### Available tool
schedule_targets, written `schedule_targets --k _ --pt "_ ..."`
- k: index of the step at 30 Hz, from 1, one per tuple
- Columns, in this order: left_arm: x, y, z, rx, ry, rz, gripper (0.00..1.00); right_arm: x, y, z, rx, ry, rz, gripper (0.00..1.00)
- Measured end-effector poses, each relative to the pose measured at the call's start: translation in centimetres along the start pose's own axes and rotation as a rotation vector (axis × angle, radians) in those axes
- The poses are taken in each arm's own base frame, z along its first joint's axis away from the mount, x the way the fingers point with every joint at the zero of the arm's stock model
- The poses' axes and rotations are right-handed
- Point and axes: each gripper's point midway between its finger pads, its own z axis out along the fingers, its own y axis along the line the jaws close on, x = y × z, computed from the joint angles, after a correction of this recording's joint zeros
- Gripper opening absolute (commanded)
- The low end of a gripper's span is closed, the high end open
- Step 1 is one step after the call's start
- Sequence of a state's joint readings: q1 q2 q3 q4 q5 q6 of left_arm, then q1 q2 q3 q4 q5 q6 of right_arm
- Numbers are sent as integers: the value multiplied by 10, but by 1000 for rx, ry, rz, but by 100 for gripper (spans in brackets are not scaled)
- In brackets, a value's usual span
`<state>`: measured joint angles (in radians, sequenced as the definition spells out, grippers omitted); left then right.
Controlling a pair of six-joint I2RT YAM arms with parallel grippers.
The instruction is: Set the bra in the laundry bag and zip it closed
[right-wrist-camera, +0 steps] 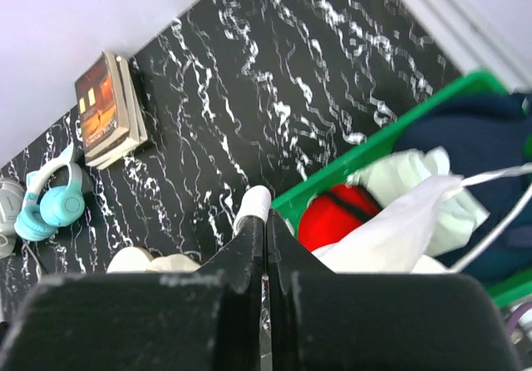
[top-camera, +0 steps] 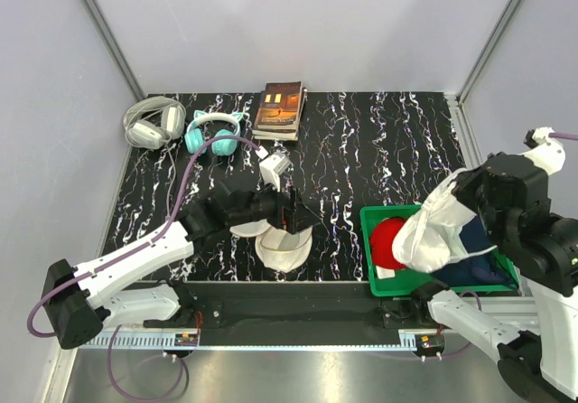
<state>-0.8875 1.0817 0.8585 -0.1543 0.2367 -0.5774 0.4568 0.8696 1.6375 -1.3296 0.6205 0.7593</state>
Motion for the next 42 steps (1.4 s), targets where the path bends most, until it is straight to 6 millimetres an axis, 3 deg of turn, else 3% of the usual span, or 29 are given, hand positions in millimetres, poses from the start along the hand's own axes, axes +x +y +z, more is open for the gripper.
schedule_targets --k 3,6,9,13,18,21,23,26,29,32,40,42 --pt "-1 0 0 0 -1 1 88 -15 9 -5 -34 -29 -55 0" --pt "-6 -3 -1 1 -15 3 88 -30 31 -5 -98 -48 -91 0" --pt "-15 -2 -2 -16 -36 -7 86 -48 67 0 -179 -70 -120 0" --pt "-36 11 -8 -56 -87 -66 83 -64 138 23 -316 -71 -170 0" --pt "-64 50 -22 -140 -165 -187 82 -53 215 67 -444 -9 -211 0" --pt "-77 70 -31 -169 -209 -261 89 -31 242 97 -474 57 -231 0" --pt "-81 82 -37 -188 -234 -299 96 -17 254 110 -492 102 -237 0" --pt "-86 97 -43 -214 -257 -341 97 1 266 121 -520 161 -226 0" --pt "-90 107 -40 -222 -264 -356 93 6 275 120 -557 188 -204 0" --pt "-88 119 -27 -228 -249 -376 88 4 284 117 -592 192 -175 0" --pt "-67 147 6 -227 -198 -439 88 11 295 117 -628 233 -131 0" --pt "-67 150 16 -203 -193 -441 81 20 294 122 -623 256 -130 0"
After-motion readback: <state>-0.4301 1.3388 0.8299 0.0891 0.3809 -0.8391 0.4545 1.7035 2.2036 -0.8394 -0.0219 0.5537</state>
